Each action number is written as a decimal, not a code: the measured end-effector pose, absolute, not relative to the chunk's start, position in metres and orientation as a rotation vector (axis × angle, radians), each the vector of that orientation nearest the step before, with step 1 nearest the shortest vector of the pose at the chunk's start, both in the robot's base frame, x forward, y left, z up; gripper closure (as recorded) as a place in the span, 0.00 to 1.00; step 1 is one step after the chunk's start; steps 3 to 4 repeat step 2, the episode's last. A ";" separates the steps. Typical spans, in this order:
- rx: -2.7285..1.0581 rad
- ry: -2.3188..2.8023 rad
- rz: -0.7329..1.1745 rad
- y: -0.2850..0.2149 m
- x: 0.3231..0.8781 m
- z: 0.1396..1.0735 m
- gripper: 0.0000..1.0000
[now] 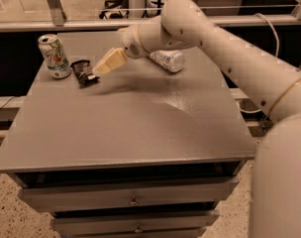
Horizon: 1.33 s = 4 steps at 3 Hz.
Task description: Move rxbar chocolate near 7up can
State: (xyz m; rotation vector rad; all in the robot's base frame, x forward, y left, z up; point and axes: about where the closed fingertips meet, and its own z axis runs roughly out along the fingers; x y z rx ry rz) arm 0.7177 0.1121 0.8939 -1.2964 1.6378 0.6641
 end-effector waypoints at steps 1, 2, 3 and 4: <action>-1.246 1.622 0.593 0.055 0.683 0.921 0.00; -1.232 1.632 0.581 0.042 0.682 0.921 0.00; -1.232 1.632 0.581 0.042 0.682 0.921 0.00; -1.232 1.632 0.581 0.042 0.682 0.921 0.00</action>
Offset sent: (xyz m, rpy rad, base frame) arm -0.0316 -0.0524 0.0249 0.0065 -0.0505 -0.0545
